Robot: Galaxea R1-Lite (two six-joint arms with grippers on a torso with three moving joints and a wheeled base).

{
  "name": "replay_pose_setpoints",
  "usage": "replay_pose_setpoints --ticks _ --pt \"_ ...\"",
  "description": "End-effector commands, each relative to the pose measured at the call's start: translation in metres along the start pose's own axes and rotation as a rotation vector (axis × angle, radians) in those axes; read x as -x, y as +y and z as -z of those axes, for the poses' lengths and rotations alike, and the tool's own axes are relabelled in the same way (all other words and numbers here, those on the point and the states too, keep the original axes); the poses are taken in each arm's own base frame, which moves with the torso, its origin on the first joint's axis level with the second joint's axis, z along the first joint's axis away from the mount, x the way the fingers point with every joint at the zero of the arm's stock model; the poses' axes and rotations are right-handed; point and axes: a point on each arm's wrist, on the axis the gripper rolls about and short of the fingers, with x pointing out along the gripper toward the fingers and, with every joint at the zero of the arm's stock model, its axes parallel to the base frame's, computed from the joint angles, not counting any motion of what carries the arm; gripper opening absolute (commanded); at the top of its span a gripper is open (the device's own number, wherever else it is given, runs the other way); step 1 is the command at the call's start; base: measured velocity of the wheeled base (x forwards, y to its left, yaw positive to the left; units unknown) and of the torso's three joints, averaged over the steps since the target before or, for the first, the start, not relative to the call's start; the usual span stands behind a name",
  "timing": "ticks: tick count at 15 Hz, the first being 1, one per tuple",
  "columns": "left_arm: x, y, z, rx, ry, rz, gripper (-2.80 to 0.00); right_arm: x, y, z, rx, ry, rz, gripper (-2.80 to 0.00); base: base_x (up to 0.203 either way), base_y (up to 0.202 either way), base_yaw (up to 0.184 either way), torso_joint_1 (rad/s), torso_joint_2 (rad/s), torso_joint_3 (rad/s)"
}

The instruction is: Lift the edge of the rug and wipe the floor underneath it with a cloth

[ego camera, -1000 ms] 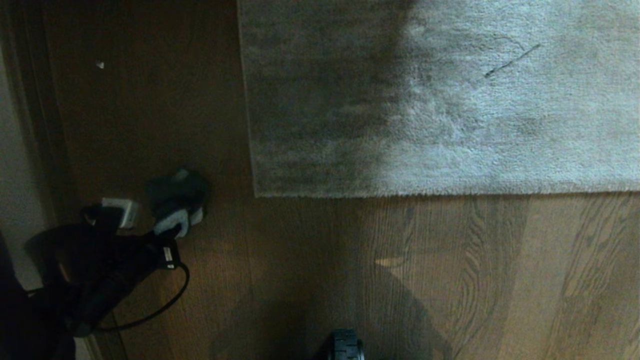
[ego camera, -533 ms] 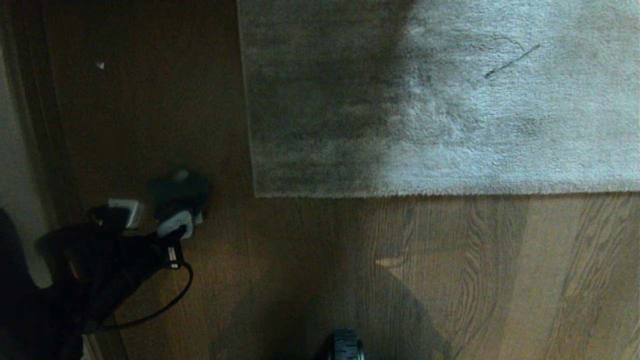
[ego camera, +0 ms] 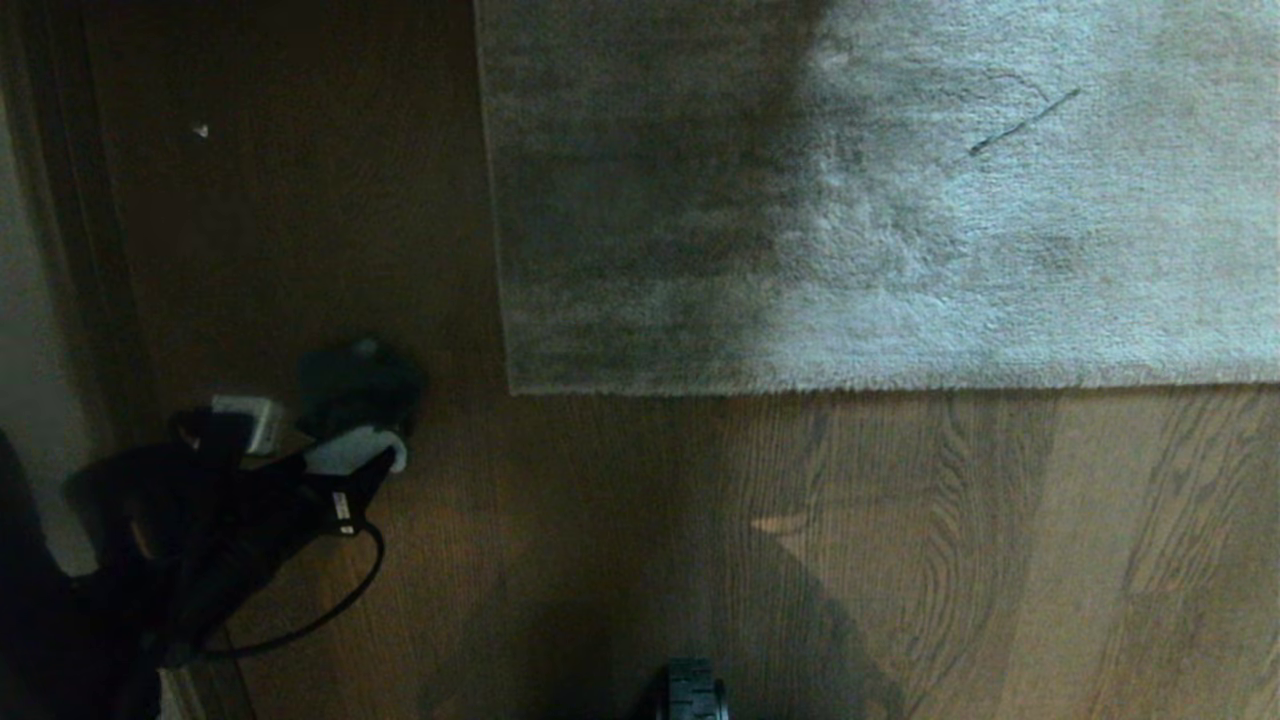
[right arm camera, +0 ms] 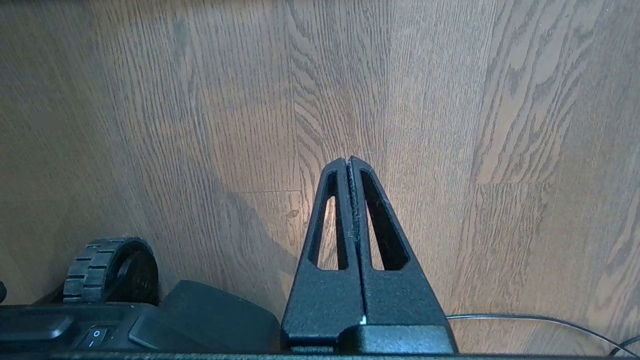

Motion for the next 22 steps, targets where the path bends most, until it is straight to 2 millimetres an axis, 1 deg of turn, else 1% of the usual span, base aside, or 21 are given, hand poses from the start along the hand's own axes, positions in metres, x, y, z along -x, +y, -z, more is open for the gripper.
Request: replay_pose_setpoints --ticks 1,4,6,10,13,15,17,18,20,22 --pt "0.014 -0.001 -0.014 -0.002 -0.086 0.002 0.0 0.0 0.0 0.0 0.0 0.001 0.0 -2.8 0.0 0.0 0.0 0.0 0.0 0.0" --pt "0.04 -0.002 -0.021 -0.002 -0.112 0.004 0.0 0.0 0.0 0.0 0.0 0.001 0.0 -2.8 0.0 0.0 0.0 0.0 0.0 0.0" --pt "0.064 -0.003 -0.023 -0.002 -0.131 0.007 0.0 0.0 0.0 0.0 0.0 0.001 0.0 -2.8 0.0 0.0 0.0 0.0 0.0 0.0" --pt "0.099 -0.004 -0.043 -0.007 -0.256 0.007 0.0 0.0 0.0 0.0 0.0 0.001 0.0 -2.8 0.0 0.0 0.0 0.0 0.0 0.0" --pt "0.13 -0.005 -0.05 -0.008 -0.296 0.009 0.0 0.0 0.0 0.0 0.0 0.001 0.0 -2.8 0.0 0.0 0.0 0.0 0.0 0.0" --pt "0.16 -0.005 -0.051 -0.009 -0.322 0.013 0.0 0.0 0.0 0.0 0.0 0.001 0.0 -2.8 0.0 0.0 0.0 0.0 0.0 0.0" --pt "0.191 -0.006 -0.044 -0.01 -0.342 0.017 0.0 0.0 0.0 0.0 0.0 0.001 0.0 -2.8 0.0 0.0 0.0 0.0 0.0 0.0" --pt "0.206 -0.006 -0.039 -0.011 -0.347 0.019 -2.8 0.0 0.0 0.0 0.0 0.001 0.0 -2.8 0.0 0.0 0.0 0.0 0.0 0.0" --pt "0.233 -0.007 -0.024 -0.014 -0.359 0.031 -2.8 0.0 0.0 0.0 0.0 0.001 0.0 -2.8 0.0 0.0 0.0 0.0 0.0 0.0" --pt "0.259 -0.008 -0.004 -0.016 -0.395 0.035 -2.8 0.0 0.0 0.0 0.0 0.001 0.0 -2.8 0.0 0.0 0.0 0.0 0.0 0.0"
